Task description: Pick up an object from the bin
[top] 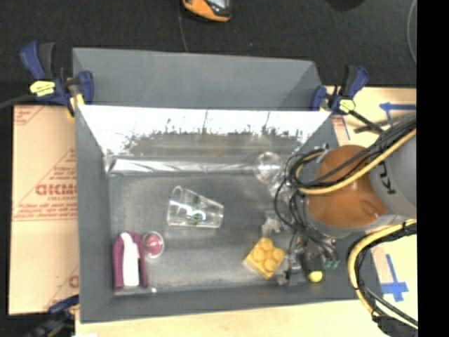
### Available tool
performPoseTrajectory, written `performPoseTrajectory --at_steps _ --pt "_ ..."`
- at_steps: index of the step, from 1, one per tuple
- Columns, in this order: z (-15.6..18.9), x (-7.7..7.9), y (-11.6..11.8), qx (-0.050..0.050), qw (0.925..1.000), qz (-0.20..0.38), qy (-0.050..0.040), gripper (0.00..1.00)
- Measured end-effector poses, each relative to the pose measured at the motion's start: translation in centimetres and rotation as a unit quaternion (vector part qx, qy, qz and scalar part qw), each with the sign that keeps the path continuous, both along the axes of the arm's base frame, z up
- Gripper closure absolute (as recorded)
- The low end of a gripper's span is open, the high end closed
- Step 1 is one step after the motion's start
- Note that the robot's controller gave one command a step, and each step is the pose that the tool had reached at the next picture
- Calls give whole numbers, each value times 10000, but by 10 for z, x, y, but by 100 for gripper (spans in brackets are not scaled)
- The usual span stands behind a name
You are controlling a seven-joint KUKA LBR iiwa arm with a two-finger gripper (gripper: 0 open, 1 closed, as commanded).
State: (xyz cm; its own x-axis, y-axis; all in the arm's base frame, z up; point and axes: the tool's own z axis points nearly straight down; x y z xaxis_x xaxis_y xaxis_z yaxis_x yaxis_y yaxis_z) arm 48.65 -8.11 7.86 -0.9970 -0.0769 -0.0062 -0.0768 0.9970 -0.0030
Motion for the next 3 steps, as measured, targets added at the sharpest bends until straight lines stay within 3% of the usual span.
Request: performPoseTrajectory --at_steps 1,2,3 --pt "53 20 17 -16 9996 267 -45 0" --pt "32 110 14 -24 9955 942 -55 0" --pt "6 56 15 -14 9999 -114 -104 0"
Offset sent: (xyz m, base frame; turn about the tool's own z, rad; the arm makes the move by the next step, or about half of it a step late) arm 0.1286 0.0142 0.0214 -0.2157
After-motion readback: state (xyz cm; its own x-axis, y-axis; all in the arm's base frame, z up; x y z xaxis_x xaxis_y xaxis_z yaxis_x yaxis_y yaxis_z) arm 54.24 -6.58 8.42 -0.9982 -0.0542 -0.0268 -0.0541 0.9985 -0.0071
